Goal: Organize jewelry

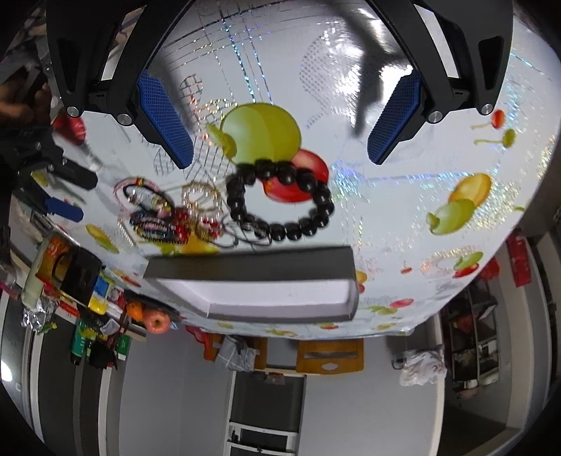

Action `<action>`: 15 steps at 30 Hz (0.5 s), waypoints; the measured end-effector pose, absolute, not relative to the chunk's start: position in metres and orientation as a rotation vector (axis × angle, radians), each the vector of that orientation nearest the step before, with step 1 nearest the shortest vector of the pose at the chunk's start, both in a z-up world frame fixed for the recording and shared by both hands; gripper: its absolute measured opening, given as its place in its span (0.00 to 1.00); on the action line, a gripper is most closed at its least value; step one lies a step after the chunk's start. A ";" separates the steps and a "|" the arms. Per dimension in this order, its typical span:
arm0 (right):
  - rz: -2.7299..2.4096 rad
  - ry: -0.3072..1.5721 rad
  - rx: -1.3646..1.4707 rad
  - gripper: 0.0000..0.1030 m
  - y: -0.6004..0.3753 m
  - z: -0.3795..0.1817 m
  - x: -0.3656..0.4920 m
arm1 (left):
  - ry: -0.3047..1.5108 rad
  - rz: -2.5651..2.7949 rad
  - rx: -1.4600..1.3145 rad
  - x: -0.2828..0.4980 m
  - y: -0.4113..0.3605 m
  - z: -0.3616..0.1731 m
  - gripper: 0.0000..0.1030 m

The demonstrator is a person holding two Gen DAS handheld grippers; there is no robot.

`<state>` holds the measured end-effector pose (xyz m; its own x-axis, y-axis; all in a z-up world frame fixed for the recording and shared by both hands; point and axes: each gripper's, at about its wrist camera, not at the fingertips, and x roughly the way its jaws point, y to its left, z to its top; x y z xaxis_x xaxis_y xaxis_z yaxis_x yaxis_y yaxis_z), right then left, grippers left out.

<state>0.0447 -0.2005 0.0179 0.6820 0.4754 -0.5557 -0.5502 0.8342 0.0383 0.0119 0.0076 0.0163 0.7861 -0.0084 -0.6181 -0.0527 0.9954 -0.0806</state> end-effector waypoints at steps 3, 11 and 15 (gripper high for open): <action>0.581 0.580 -0.144 0.95 -0.201 0.024 0.043 | 0.648 0.035 -0.084 0.012 0.012 0.027 0.96; 0.596 0.578 -0.158 0.95 -0.197 0.036 0.043 | 0.656 0.051 -0.055 0.017 0.018 0.033 0.96; 0.609 0.572 -0.153 0.95 -0.196 0.045 0.044 | 0.674 0.061 -0.029 0.023 0.020 0.032 0.96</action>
<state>0.0435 -0.1961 0.0455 0.6715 0.4966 -0.5499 -0.5793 0.8146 0.0283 0.0226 0.0197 0.0323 0.7795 0.0470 -0.6247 -0.0655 0.9978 -0.0067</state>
